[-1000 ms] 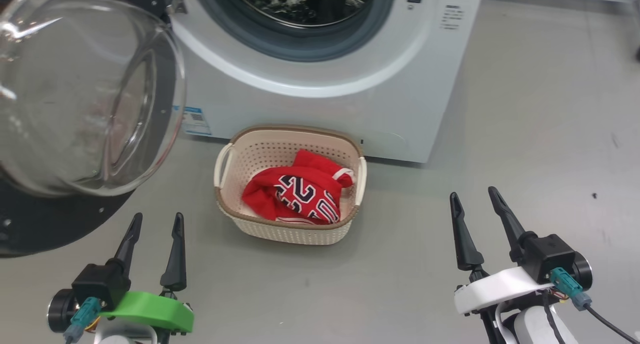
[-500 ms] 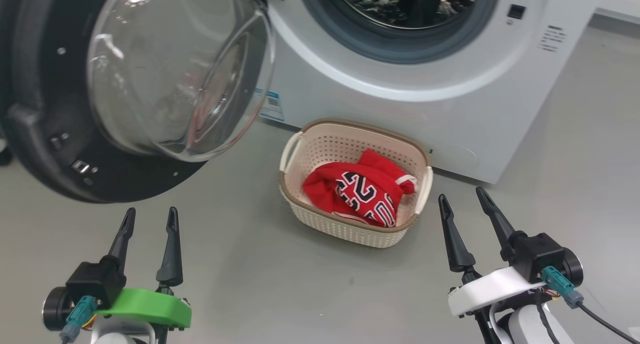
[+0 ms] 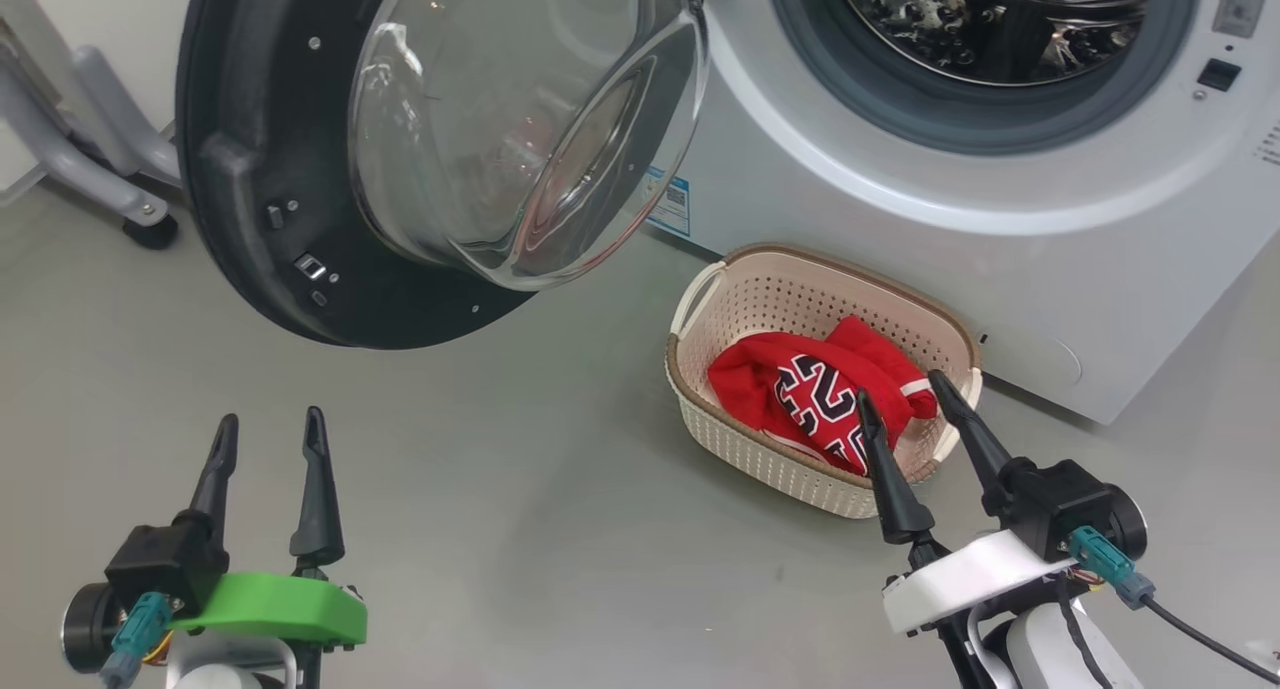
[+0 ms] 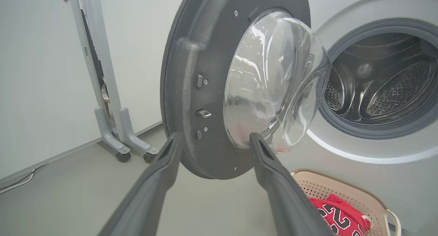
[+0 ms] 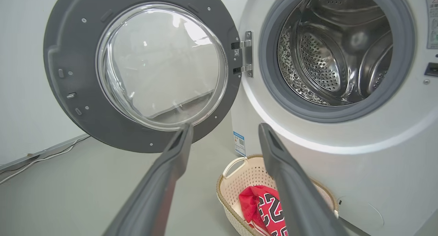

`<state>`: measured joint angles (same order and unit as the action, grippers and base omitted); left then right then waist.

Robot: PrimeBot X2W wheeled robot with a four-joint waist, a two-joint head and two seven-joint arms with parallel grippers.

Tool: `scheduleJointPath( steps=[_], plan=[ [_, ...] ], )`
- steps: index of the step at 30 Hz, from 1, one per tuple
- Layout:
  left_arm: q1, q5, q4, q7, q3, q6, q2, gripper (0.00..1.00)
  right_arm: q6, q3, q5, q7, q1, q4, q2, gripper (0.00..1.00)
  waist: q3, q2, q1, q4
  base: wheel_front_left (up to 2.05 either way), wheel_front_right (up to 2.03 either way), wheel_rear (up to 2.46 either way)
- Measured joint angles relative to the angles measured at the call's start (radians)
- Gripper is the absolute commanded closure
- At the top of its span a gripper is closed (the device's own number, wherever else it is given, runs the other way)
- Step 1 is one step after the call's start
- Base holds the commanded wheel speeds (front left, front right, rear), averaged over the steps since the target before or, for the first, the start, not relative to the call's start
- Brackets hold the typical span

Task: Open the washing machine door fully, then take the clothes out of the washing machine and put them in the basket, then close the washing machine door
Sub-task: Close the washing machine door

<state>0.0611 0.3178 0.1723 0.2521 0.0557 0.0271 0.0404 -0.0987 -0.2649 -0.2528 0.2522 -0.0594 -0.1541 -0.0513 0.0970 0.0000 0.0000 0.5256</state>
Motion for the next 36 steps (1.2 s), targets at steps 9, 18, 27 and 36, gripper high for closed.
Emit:
scheduleJointPath(
  steps=[9, 18, 27, 36],
  plan=[
    [-0.002, 0.000, -0.010, 0.000, -0.008, -0.004, 0.000, 0.00, -0.006, -0.020, -0.003, 0.000, -0.013, -0.016, 0.000, 0.00, -0.006, 0.0000, 0.0000, 0.017, 0.00, 0.00, 0.00],
    [-0.005, 0.000, -0.018, 0.000, -0.008, -0.004, 0.000, 0.00, -0.007, -0.023, -0.011, 0.000, -0.015, -0.022, 0.000, 0.00, -0.007, 0.0000, 0.0000, 0.017, 0.00, 0.00, 0.00],
    [-0.006, 0.000, -0.018, 0.000, -0.001, -0.004, 0.000, 0.00, -0.011, -0.018, -0.011, 0.000, -0.015, -0.026, 0.000, 0.00, -0.012, 0.0000, 0.0000, 0.014, 0.00, 0.00, 0.00],
    [-0.012, 0.007, -0.018, 0.000, 0.000, -0.004, 0.000, 0.00, -0.013, -0.018, -0.011, 0.000, -0.015, -0.028, 0.000, 0.00, -0.013, 0.0000, 0.0000, 0.013, 0.00, 0.00, 0.00]
  ],
)
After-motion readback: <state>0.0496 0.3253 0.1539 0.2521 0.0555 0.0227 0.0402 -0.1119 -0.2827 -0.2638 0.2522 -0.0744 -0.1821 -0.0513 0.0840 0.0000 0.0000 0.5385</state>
